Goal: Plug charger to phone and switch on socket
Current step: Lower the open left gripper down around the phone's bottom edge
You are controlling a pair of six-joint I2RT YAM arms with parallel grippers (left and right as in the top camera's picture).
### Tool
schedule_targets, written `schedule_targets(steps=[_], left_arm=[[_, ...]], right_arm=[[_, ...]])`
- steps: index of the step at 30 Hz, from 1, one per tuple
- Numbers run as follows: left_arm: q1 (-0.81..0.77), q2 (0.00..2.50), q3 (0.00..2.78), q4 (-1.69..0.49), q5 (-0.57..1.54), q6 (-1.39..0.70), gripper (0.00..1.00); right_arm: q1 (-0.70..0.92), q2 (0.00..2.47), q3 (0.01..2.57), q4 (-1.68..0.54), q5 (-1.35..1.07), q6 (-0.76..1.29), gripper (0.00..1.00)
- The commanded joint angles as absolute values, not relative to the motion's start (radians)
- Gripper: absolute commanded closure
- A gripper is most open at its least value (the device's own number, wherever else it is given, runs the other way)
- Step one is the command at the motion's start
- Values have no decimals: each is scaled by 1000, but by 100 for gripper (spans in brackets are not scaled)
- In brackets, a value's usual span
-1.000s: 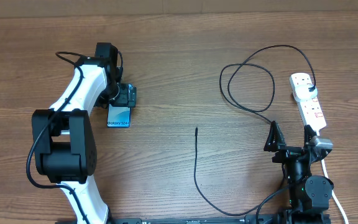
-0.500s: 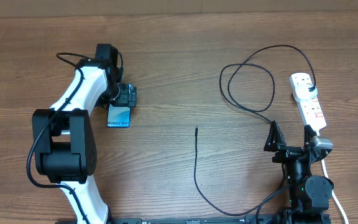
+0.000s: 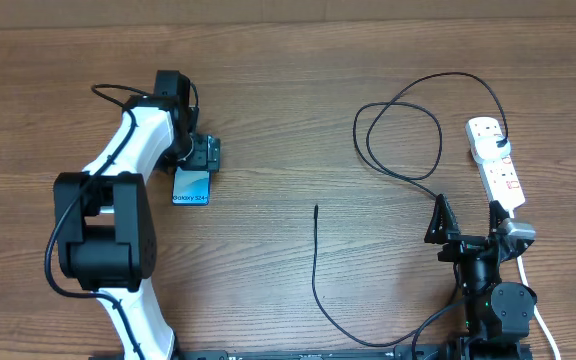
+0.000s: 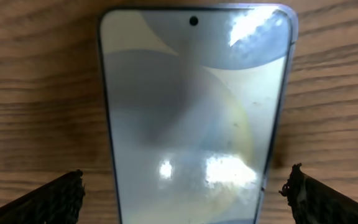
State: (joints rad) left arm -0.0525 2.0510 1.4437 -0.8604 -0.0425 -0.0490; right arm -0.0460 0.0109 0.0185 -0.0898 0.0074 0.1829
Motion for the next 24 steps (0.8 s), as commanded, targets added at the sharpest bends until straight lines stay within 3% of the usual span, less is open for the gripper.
schedule_targets(steps=[1, 24], left_arm=[[-46, 2109, 1435, -873, -51, -31, 0], [-47, 2115, 1435, -882, -25, -33, 2]], right_arm=[[-50, 3, 8, -84, 10, 178, 0], [-50, 3, 8, -84, 10, 178, 0]])
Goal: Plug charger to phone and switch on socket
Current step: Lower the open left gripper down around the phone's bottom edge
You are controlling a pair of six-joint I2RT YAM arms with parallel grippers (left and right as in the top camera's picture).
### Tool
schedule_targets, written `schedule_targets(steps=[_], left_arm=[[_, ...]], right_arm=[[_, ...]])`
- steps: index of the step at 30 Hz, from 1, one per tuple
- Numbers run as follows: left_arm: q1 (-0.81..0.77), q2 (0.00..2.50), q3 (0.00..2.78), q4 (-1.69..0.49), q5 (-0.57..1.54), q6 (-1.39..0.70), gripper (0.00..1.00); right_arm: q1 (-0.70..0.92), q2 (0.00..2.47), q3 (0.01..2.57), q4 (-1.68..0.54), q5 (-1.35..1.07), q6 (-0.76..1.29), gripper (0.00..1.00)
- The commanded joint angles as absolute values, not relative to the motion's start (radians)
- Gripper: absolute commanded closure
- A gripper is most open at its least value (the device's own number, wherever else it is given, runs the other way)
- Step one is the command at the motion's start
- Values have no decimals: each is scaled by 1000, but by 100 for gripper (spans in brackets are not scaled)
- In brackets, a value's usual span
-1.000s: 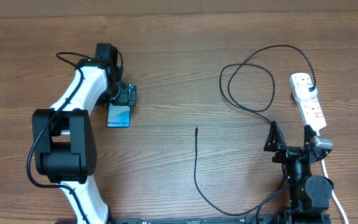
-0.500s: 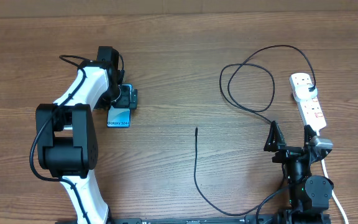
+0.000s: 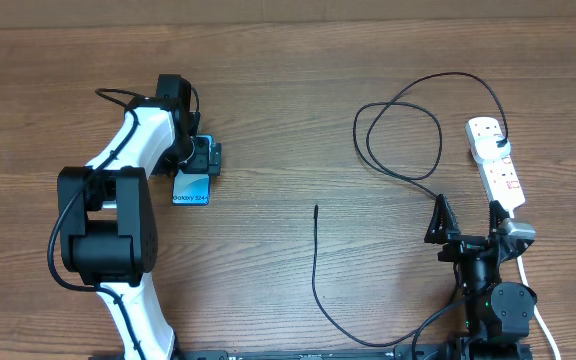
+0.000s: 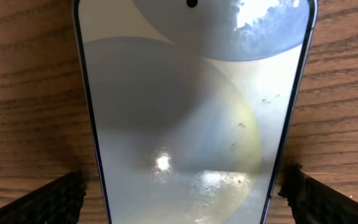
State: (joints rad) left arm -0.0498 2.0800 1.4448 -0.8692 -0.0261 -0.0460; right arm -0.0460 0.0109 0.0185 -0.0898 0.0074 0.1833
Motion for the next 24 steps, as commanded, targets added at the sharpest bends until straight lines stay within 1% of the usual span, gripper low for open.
schedule_targets(steps=[1, 4, 5, 7, 8, 20, 24], left_arm=[[-47, 2115, 1435, -882, -25, -33, 3], [-47, 2115, 1435, -882, -25, -33, 3], [-47, 2115, 1435, -882, -25, -33, 5], [-47, 2115, 1435, -883, -25, -33, 12], [-47, 2115, 1435, -882, -25, -33, 18], [-49, 2115, 1435, -889, -25, -33, 14], [-49, 2115, 1435, -890, -25, -33, 17]], right_arm=[[-50, 3, 8, -84, 10, 178, 0], [-50, 3, 8, -84, 10, 178, 0], [-50, 3, 8, -84, 10, 178, 0], [-50, 3, 8, -84, 10, 178, 0], [-50, 3, 8, -84, 10, 178, 0], [-50, 3, 8, -84, 10, 178, 0], [-50, 3, 8, -84, 10, 178, 0]])
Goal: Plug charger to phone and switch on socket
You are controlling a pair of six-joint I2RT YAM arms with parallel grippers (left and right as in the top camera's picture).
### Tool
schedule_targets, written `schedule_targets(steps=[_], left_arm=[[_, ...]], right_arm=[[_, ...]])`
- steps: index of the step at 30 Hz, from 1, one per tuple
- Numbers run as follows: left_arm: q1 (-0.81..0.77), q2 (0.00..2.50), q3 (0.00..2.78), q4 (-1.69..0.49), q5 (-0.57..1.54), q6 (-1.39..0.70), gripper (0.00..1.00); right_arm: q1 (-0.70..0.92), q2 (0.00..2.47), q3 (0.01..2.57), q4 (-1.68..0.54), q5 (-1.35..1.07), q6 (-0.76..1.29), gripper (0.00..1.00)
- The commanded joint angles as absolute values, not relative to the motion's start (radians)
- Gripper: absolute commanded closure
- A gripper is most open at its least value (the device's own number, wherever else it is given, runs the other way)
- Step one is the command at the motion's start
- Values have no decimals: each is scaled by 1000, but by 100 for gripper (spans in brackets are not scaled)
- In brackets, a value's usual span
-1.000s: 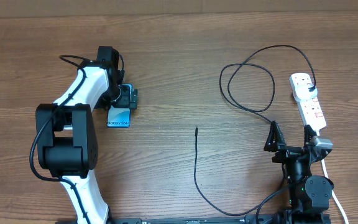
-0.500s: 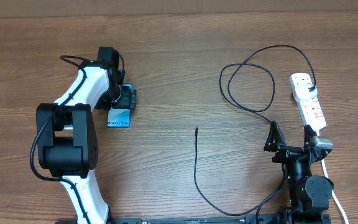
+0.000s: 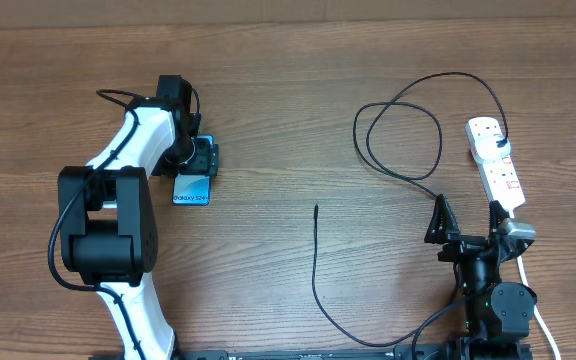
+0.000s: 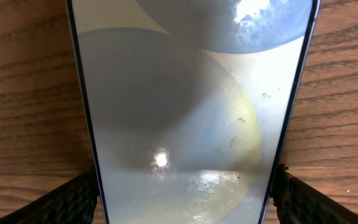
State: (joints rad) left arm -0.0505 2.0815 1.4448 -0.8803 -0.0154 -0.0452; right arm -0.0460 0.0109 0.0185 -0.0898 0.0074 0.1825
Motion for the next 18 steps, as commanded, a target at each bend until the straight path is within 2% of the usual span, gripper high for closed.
schedule_targets(steps=[1, 18], left_arm=[[-49, 2115, 1435, -890, -25, -33, 17], [-49, 2115, 1435, -889, -25, -33, 21]], right_arm=[[-50, 3, 8, -84, 10, 178, 0], [-50, 3, 8, -84, 10, 178, 0]])
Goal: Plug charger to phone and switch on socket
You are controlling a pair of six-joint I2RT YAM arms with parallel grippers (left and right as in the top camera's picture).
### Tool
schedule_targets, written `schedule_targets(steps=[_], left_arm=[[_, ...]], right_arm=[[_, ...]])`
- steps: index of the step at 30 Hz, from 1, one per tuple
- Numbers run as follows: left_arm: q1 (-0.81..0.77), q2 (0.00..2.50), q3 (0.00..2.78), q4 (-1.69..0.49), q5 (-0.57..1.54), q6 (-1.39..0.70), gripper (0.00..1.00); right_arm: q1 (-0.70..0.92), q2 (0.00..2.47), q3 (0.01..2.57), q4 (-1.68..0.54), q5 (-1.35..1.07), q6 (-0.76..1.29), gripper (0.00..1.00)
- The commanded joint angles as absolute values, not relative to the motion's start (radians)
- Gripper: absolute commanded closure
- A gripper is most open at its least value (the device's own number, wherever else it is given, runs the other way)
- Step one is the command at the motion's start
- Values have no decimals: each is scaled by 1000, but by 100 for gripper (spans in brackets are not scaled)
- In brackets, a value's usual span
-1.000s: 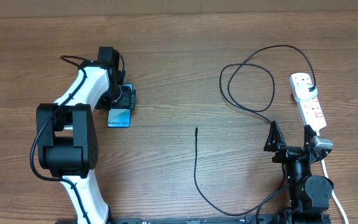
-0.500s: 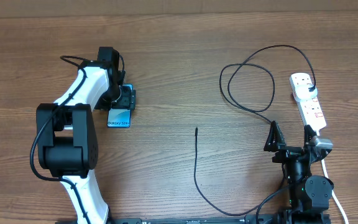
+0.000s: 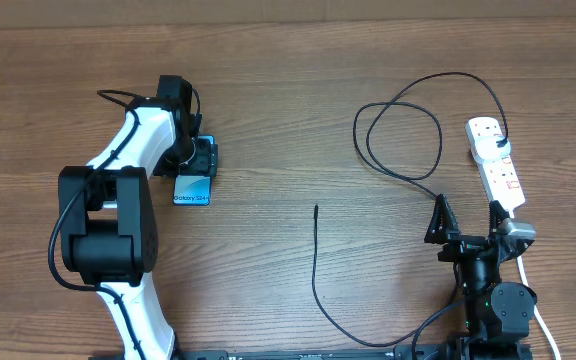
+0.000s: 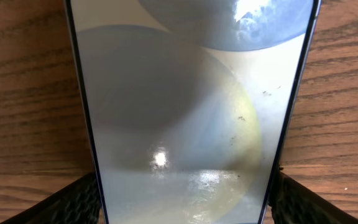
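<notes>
The phone [image 3: 192, 188] lies face up on the wooden table, its bright screen [image 4: 185, 106] filling the left wrist view. My left gripper [image 3: 196, 160] is shut on the phone [image 4: 185, 199], with one black finger pad [image 4: 73, 202] against its left edge and the other against its right. The black charger cable [image 3: 315, 270] lies loose mid-table, its free tip [image 3: 316, 208] pointing away from me. It loops up to the white power strip [image 3: 496, 165] at the far right. My right gripper [image 3: 465, 222] stands open near the front edge, holding nothing.
The cable forms a wide loop [image 3: 400, 135] behind the right arm. A white lead [image 3: 540, 320] runs from the strip toward the front right. The right arm's base [image 3: 498, 305] sits at the front edge.
The left finger pads have drawn in slightly and now touch both long edges of the phone. The right arm, cable and power strip have not moved.
My left gripper stood open over the phone with its fingers well apart from the edges. It then sat lower and closer around the phone. Then the fingers stood nearly against its sides, and now they grip it. The right arm stayed still throughout.
</notes>
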State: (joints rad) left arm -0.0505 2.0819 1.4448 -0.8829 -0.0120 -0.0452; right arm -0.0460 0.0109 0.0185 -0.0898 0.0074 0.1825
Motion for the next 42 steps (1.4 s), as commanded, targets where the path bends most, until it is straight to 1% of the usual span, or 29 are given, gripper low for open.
schedule_targets(steps=[1, 6, 18, 24, 42], left_arm=[[-49, 2115, 1435, -889, -25, -33, 21], [-49, 2115, 1435, -889, -25, -33, 22], [-49, 2115, 1435, -889, -25, -33, 22], [-49, 2115, 1435, -889, -25, -33, 26], [-49, 2115, 1435, -889, -25, -33, 28]], right_arm=[[-50, 3, 8, -84, 10, 178, 0], [-50, 3, 8, -84, 10, 178, 0], [-50, 3, 8, -84, 10, 178, 0], [-50, 3, 8, -84, 10, 178, 0], [-50, 3, 8, -84, 10, 178, 0]])
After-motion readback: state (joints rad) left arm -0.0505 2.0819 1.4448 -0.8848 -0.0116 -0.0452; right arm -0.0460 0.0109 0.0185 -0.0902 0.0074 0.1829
